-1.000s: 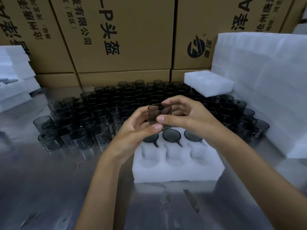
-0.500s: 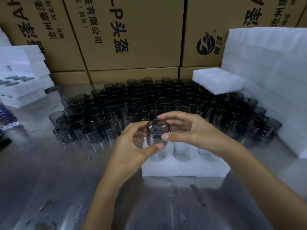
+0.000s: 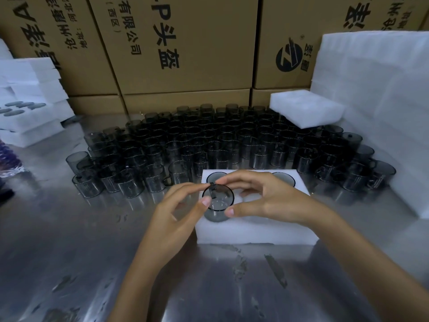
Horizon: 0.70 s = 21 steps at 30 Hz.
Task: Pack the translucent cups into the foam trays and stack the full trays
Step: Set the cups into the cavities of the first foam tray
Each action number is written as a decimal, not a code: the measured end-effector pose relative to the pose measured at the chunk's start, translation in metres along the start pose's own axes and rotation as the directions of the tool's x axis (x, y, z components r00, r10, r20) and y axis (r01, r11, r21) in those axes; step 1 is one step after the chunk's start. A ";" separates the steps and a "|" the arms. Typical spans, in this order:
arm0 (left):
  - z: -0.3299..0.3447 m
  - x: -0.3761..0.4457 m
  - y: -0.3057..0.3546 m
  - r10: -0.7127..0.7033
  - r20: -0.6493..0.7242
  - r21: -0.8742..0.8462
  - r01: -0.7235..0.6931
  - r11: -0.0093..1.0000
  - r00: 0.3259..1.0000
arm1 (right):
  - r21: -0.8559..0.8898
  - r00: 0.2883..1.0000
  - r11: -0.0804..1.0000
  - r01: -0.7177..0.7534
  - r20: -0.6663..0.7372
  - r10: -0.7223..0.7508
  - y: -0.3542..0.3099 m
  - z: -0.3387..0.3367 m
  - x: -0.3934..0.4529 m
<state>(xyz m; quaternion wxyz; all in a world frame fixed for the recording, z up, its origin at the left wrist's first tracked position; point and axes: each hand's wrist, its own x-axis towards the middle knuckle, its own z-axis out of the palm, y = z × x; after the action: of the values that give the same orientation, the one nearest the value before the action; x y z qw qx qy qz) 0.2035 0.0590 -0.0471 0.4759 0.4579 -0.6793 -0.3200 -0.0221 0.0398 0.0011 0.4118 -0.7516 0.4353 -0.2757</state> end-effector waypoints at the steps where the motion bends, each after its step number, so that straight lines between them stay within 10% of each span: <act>1: 0.001 -0.001 0.000 0.000 0.010 -0.027 0.001 1.000 1.000 | -0.012 1.000 1.000 0.011 -0.007 -0.011 0.001 0.001 -0.001; 21: 0.019 0.021 0.001 -0.104 0.043 -0.160 0.110 0.981 0.994 | -0.090 0.989 0.990 0.111 -0.090 -0.119 0.024 0.000 0.011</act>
<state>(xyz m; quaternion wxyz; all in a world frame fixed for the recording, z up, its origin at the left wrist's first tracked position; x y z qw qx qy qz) 0.1828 0.0399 -0.0452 0.4818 0.4481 -0.6336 -0.4070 -0.0274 0.0233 -0.0187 0.3419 -0.7782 0.4217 -0.3157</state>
